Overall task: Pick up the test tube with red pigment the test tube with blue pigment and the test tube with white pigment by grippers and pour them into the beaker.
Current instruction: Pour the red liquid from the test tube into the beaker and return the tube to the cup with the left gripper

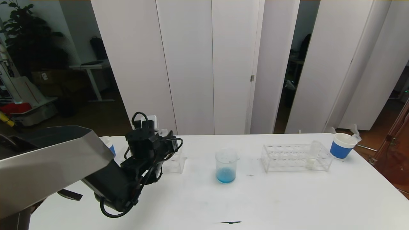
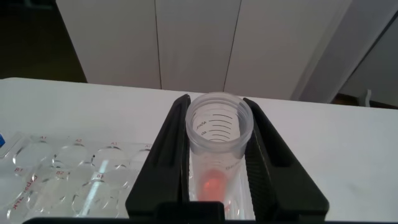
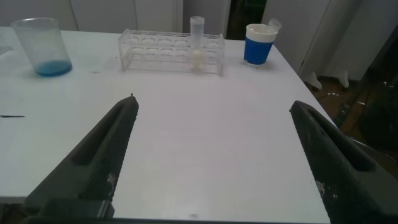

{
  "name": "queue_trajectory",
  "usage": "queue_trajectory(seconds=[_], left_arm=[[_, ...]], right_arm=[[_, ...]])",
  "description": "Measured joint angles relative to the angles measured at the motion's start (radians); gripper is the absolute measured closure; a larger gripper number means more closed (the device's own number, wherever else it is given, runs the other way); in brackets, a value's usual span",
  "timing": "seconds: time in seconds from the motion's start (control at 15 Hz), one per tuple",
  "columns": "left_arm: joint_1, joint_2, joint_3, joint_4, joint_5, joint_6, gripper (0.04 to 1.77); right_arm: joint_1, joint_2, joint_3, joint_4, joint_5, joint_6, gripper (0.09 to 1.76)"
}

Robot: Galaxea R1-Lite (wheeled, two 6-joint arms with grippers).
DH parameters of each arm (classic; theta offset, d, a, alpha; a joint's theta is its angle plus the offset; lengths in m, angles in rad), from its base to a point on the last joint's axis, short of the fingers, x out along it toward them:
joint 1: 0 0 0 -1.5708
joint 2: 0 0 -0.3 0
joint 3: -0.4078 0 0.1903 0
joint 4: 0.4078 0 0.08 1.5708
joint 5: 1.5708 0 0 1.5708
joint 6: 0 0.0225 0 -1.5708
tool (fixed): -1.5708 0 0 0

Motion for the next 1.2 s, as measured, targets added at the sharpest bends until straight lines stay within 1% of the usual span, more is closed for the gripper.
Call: queue_trajectory(seconds=[0.2,0.47,0.53,0.67,0.87,0.93,1.0,1.2], left_arm=[[-0.001,-0.013,-0.014,0.013,-0.001,0.023,1.21],[-0.002,-0.043,-0.042,0.070,-0.006,0.031,1.21],[-0.002,-0.052,-0.052,0.093,-0.013,0.034,1.21],[-0.003,-0.072,-0.083,0.142,-0.052,0.035,1.21],[-0.002,-0.099,-0.141,0.219,-0.068,0.050,1.21],[-0.002,-0.104,-0.158,0.225,-0.085,0.052,1.21],[-0.002,-0.110,-0.170,0.221,-0.122,0.059,1.21],[-0.001,-0.122,-0.201,0.212,-0.255,0.067,1.21]], right_arm=[[0.000,0.000,0.000,0.000,0.000,0.000,0.10],[0.001,0.000,0.000,0.000,0.000,0.000,0.10],[0.001,0.000,0.000,0.000,0.000,0.000,0.10],[0.000,0.000,0.000,0.000,0.000,0.000,0.10],[0.000,0.000,0.000,0.000,0.000,0.000,0.10],[0.000,0.000,0.000,0.000,0.000,0.000,0.10],[0.000,0.000,0.000,0.000,0.000,0.000,0.10],[0.001,0.000,0.000,0.000,0.000,0.000,0.10]])
